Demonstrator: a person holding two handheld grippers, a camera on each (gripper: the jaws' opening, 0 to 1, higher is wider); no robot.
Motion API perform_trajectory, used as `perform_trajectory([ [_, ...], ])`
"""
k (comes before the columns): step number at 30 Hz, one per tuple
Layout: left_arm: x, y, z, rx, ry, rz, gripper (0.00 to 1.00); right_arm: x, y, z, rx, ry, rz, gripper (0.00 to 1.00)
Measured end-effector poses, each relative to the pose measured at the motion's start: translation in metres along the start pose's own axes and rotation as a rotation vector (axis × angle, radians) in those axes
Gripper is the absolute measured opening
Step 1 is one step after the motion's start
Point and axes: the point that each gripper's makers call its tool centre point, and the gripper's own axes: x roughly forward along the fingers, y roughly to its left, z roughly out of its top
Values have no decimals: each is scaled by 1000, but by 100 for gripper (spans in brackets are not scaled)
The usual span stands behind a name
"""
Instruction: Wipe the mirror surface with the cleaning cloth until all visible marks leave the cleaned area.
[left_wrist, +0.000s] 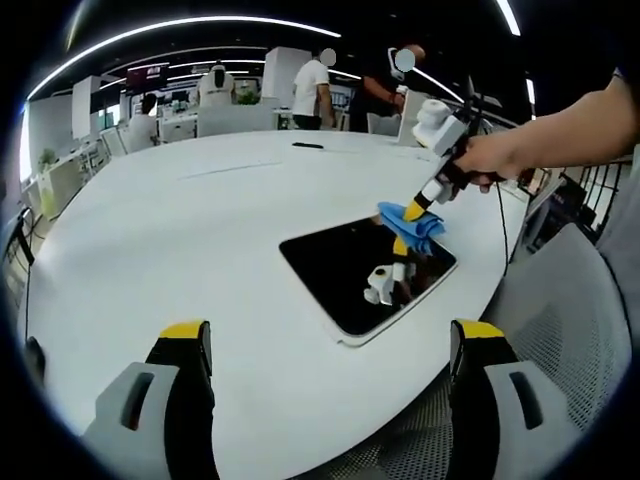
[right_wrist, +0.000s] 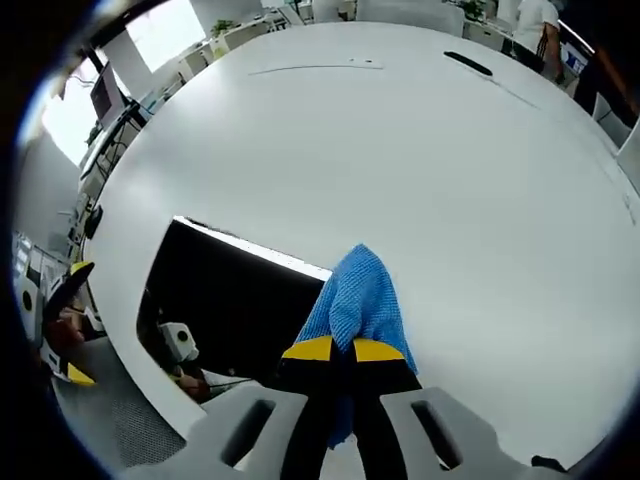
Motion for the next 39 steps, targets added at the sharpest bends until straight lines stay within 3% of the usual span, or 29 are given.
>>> perform_trajectory([
  [19,1,7,-4,-24,6,17,99,11,-10,27,-17,11,-16,0],
  [32,2,5,-5,-25,18,9,99,8,-8,26,-51,16,-11,0],
  [35,2,3,-5,-21,26,3,99,4,-10,25,-62,15,1,0],
  [39,2,2,-5,-14,27,4,99,-18,-21,30,-48,-19,1,0],
])
